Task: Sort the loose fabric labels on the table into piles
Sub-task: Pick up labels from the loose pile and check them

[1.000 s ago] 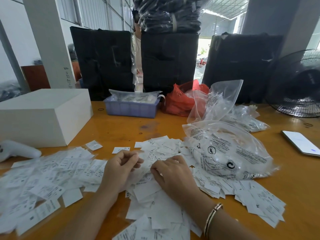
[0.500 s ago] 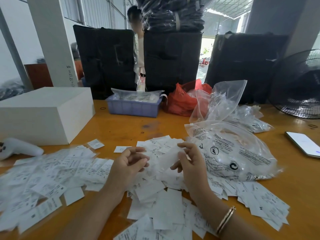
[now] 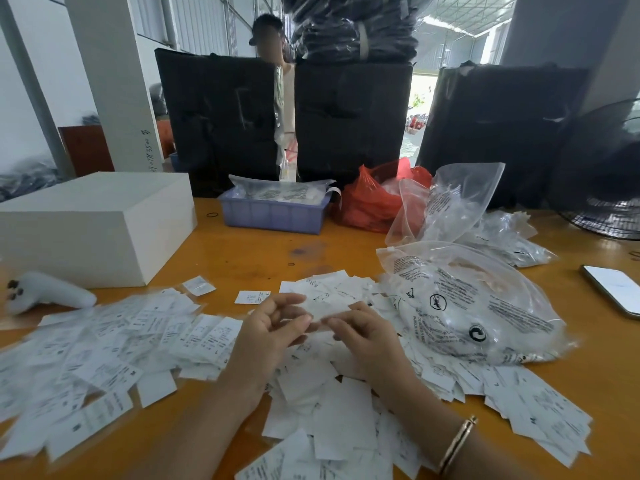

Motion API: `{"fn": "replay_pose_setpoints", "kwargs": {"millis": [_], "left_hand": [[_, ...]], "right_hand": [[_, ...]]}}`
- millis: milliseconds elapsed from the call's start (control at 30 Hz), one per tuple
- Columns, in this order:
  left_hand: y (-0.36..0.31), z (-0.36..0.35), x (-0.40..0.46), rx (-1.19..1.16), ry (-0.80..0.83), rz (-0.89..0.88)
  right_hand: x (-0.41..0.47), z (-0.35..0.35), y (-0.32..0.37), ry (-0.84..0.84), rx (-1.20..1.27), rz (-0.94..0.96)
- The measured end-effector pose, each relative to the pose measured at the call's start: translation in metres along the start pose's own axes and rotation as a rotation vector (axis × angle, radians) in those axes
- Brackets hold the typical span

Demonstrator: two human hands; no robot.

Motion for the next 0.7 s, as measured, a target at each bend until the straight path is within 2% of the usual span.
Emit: {"fn": "replay_pose_setpoints", "kwargs": {"millis": [67,200,333,400,567,700], "left_hand": [[0.002,-0.005,-0.001,0.054,0.04,0.018],[0.011,-0.013,-0.005,0.086,0.096,0.134],[0.009,-0.01,-0.005,0.174,0.053,0.1],[0.008,-0.007,-0.005,0.143,0.014,0.087],[0.012,0.011,-0.001,0.022,-0.127,0.123],[0.015,0.01,-0.003,-0.112,-0.121,0.174]], "right_hand": [[0.001,0.004,-0.004,-0.029,0.053,-0.03],[0.0,0.002,0.002,-0.039,0.001,0.016],[-0.002,-0.002,0.008,-0.028,-0.052,0.082],[-0.001,0.001,0.007,-0.048,-0.034,0.071],[0.001,0.019,-0.016,-0.147,0.298,-0.075],[0.004,0.02,-0.029,-0.123,0.626,-0.138]]}}
Point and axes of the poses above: each hand's wrist, its own x-axis towards the middle knuckle, its own z-axis out of the back of the hand, y = z × x, the point moved 10 cm from there along x, towards the middle knuckle, and after that the axes turned 13 degrees about -x, right-handed, at the moved point
